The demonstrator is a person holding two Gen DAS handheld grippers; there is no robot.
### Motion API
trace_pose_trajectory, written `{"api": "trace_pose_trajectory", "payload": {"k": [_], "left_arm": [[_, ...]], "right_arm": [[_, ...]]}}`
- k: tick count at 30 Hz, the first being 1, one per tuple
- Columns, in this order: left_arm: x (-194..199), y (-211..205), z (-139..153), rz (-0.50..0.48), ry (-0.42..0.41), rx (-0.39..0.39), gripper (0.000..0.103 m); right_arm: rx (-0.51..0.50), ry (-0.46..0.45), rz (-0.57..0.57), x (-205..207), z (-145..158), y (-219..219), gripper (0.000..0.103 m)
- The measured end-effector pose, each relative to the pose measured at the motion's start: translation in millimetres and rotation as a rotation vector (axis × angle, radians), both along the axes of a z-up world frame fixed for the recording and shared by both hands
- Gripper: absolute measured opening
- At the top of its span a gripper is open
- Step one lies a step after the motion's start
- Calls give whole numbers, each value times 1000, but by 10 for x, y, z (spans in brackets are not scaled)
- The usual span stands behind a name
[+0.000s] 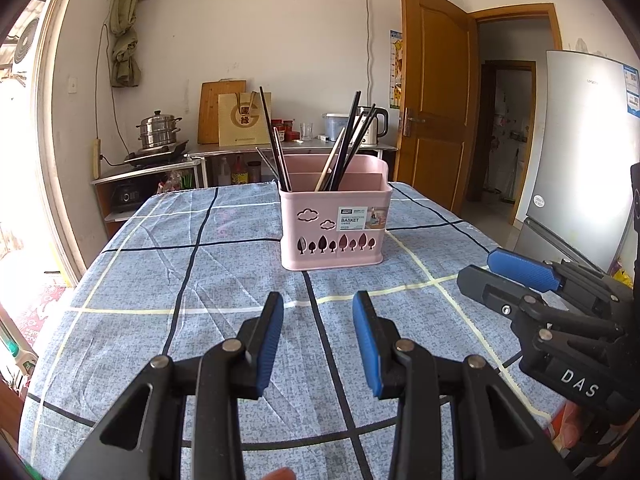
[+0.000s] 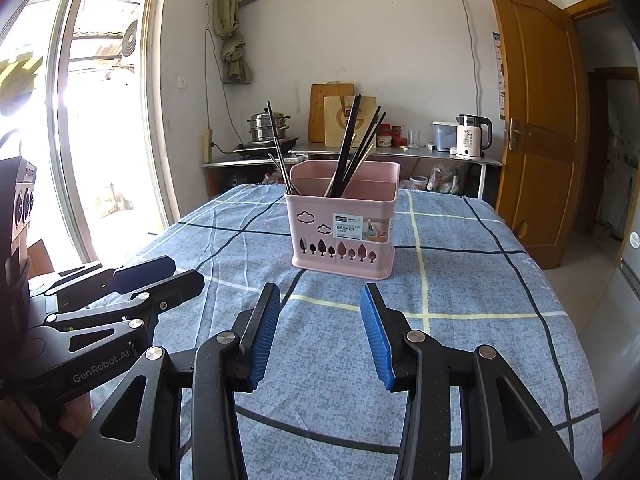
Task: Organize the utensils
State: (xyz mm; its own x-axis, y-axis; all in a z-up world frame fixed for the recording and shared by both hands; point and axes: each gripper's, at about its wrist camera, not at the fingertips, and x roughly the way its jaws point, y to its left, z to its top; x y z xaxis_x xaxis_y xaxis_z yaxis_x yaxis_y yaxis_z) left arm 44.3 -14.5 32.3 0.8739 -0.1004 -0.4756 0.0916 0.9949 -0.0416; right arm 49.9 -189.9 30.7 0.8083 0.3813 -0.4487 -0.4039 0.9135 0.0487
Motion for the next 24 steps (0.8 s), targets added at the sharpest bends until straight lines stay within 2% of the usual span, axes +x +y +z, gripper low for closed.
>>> {"api": "trace_pose_trajectory", "payload": {"k": [24], "left_arm": [[16,-3,-29,3,9,-9,41]], "right_arm": [[-6,12,4,14,-27,7,43]]}}
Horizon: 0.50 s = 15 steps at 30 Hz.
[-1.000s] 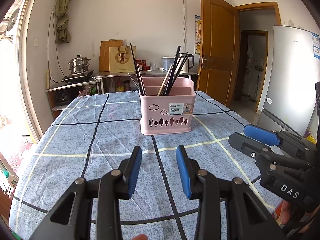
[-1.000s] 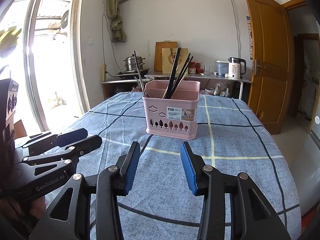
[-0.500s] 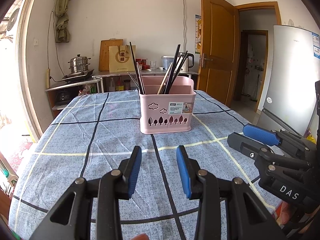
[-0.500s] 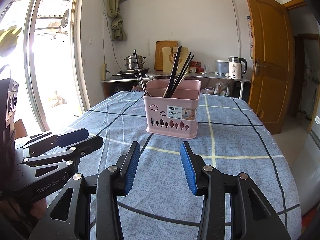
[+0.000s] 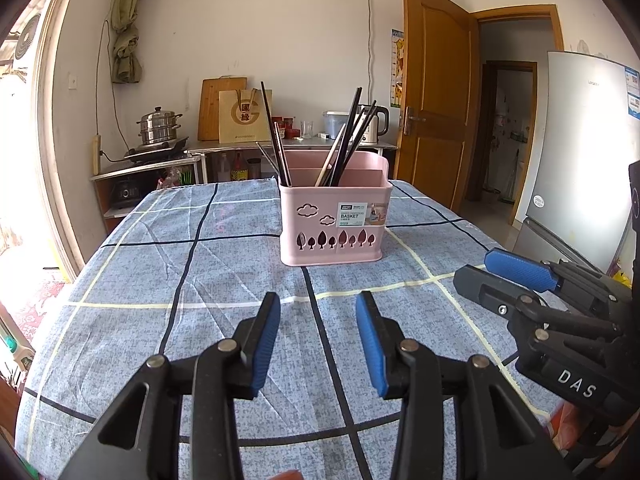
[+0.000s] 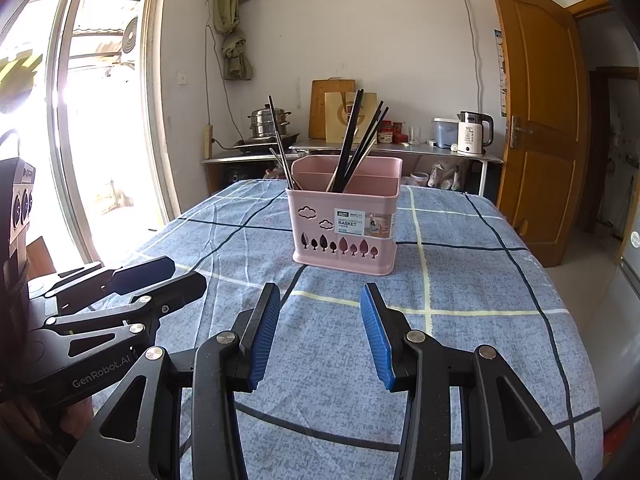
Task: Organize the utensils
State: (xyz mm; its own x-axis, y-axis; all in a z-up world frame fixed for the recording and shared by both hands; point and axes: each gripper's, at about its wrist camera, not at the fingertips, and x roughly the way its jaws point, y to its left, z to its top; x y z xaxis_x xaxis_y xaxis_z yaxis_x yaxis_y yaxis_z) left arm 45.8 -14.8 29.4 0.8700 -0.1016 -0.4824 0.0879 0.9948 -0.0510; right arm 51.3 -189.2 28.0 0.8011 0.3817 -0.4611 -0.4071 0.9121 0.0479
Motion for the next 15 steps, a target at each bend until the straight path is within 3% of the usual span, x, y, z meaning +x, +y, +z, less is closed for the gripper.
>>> {"api": "trace_pose_trajectory", "payload": {"k": [15], "left_arm": [[-20,4,1,9,1,-5,42]], "right_arm": [[0,1,0,0,-1,2,43]]}}
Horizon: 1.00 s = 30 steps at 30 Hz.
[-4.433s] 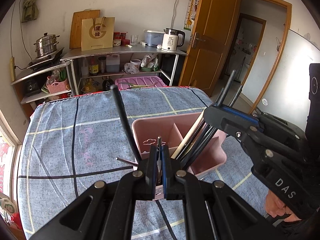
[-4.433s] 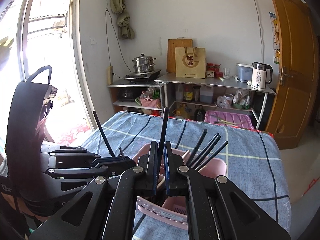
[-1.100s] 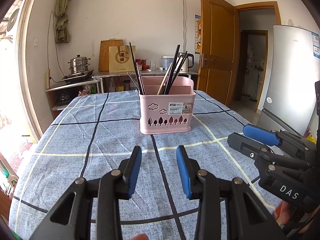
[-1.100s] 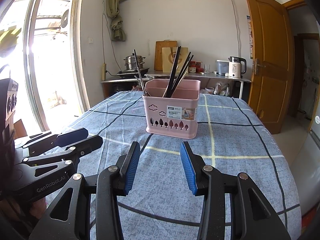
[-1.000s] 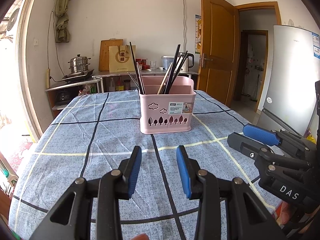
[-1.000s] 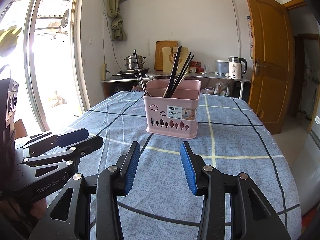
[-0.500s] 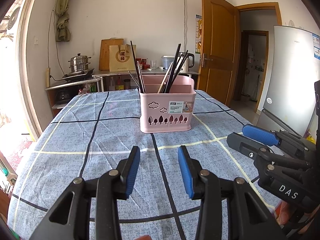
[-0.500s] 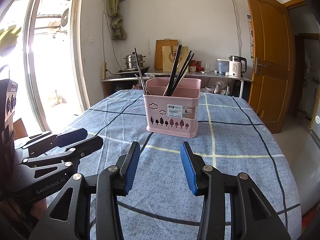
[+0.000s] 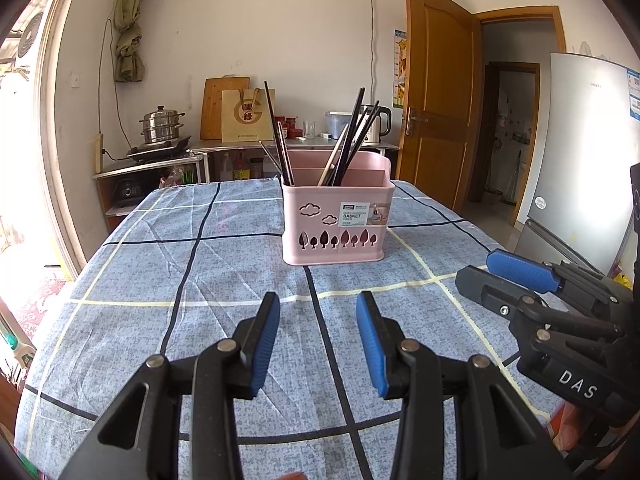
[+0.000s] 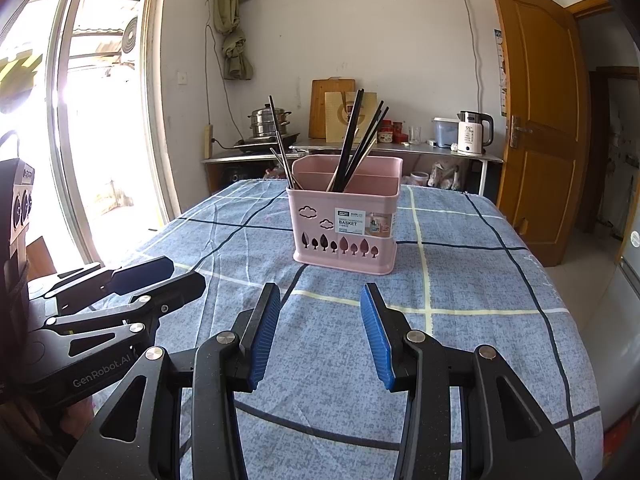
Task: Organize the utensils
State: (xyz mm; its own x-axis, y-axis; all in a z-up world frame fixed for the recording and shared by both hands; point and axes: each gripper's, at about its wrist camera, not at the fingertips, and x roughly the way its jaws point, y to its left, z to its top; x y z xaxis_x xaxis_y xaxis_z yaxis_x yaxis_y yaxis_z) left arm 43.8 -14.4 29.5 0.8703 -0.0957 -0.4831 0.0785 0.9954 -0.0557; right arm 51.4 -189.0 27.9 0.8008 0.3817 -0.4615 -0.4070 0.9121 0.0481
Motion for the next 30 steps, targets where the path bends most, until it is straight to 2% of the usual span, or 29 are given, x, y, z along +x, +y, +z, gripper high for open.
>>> {"api": "trace_pose_trajectory", "payload": {"k": [30], "left_arm": [[14,-28,-43,10,13,7,42]], "right_arm": [[-5,-2,-2,-19,-6,12,43]]}}
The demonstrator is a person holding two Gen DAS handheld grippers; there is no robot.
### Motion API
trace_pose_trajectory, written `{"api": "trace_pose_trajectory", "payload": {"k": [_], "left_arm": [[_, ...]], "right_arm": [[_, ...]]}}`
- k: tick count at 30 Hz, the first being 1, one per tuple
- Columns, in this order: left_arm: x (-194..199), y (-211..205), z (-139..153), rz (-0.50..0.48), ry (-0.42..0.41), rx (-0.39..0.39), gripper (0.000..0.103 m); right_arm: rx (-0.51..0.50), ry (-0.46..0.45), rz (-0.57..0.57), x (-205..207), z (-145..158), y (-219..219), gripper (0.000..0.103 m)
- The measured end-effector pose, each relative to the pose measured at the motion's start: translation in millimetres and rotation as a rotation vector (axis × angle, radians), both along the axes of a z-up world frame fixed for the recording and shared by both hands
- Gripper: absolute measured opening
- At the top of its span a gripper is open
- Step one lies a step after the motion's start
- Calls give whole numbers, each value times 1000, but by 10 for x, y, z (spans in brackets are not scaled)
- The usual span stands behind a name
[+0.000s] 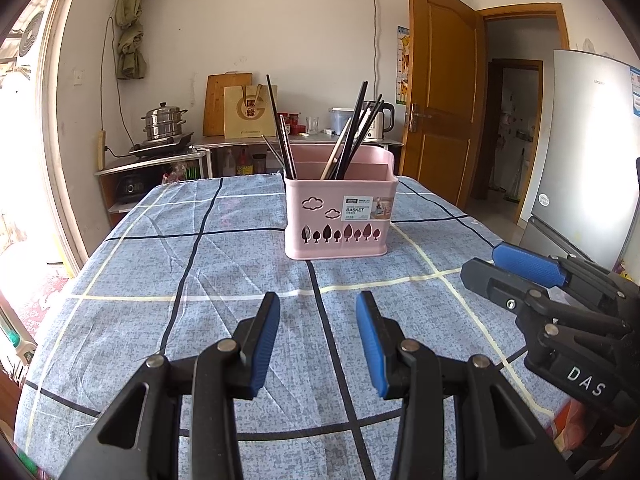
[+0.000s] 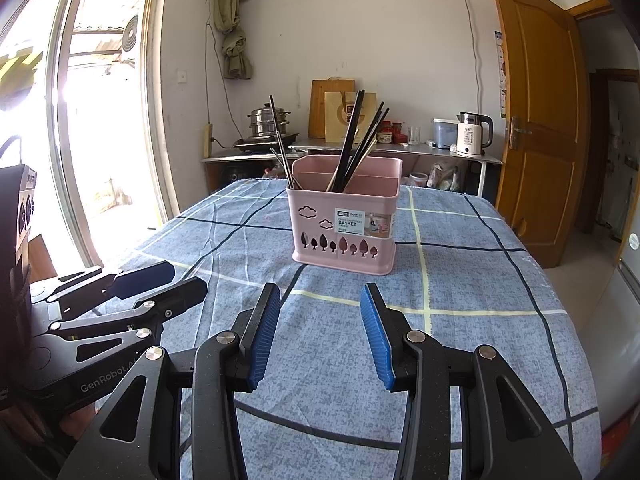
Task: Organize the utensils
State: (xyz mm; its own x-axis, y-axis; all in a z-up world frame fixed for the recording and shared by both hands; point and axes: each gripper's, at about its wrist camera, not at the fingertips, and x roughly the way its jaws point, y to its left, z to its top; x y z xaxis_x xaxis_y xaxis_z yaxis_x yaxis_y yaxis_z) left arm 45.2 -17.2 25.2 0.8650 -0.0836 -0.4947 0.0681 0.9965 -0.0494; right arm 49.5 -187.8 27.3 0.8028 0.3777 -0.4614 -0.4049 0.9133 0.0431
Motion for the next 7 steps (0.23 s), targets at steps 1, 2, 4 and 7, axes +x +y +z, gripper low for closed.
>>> {"api": "trace_pose_trajectory", "payload": {"k": [1,2,4,7], "left_arm": [[1,-4,-2,-3,1,-1,42],[3,-7,-4,-3,1,0,42],[3,-5,-5,-4,0,-1,41],[2,0,-3,-3,-1,-2,41]], "right_arm": [[0,0,0,0,-3,-2,43],[0,1,0,0,-3,-2,43],[0,3,-1,0,-1,-6,43],[-1,2,-2,-1,3,-6,43]]}}
